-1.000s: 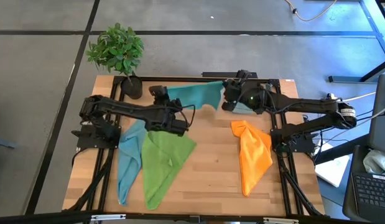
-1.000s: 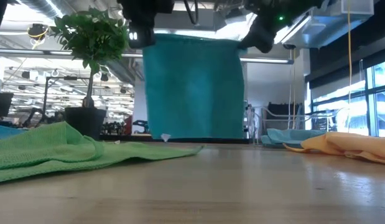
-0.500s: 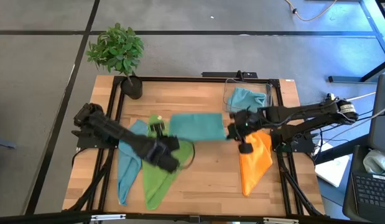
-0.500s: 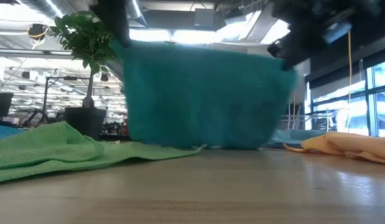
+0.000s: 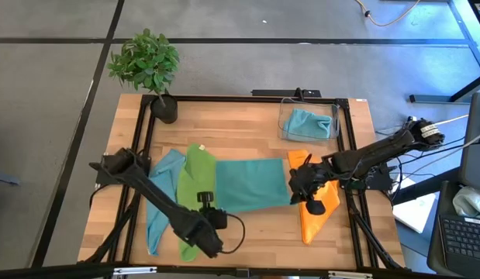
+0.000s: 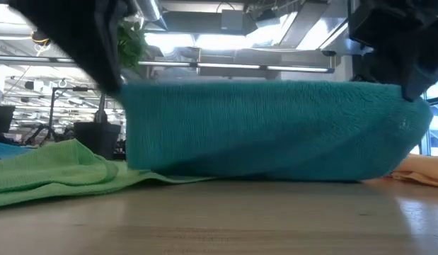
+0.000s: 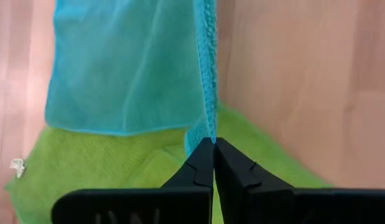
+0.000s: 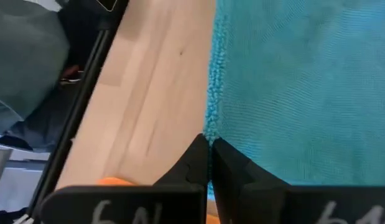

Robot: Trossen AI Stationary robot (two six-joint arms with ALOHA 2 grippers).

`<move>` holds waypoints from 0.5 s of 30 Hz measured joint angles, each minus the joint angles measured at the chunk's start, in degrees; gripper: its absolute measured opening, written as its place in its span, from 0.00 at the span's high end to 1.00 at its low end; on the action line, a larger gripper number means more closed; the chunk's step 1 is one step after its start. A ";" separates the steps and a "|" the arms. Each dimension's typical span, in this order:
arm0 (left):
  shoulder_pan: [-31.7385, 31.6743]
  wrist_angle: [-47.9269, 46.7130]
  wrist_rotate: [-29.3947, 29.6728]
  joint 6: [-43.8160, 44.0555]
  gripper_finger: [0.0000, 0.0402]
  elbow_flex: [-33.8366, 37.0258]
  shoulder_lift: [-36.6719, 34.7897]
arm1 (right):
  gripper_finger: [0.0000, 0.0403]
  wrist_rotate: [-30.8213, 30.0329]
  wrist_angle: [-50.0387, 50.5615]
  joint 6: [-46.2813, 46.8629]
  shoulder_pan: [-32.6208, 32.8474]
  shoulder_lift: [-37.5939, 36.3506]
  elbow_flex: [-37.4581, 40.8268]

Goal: Fold microfiber towels
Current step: Fold the blue Fold the blue microfiber towel

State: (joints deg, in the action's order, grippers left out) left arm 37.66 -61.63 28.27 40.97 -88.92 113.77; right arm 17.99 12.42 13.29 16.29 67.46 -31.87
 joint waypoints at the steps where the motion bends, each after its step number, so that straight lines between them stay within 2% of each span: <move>1: -0.40 -0.51 0.08 -0.85 1.00 0.00 0.83 | 0.97 -0.72 -0.54 -0.25 0.07 0.00 0.55; 6: -4.40 -7.18 3.44 -2.40 1.00 0.07 2.44 | 0.97 -12.55 0.93 -4.52 -2.10 0.00 1.17; 11: -9.13 -15.37 9.81 -2.72 1.00 0.09 1.84 | 0.97 -24.60 1.97 -7.75 -6.15 0.00 1.19; 15: -12.94 -15.36 10.71 -7.55 1.00 1.01 1.83 | 0.97 -26.76 2.52 -9.85 -9.03 0.27 1.19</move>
State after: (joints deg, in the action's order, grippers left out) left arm 24.73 -76.99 38.98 33.42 -87.91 115.59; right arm -8.77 14.94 3.44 7.26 67.73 -30.68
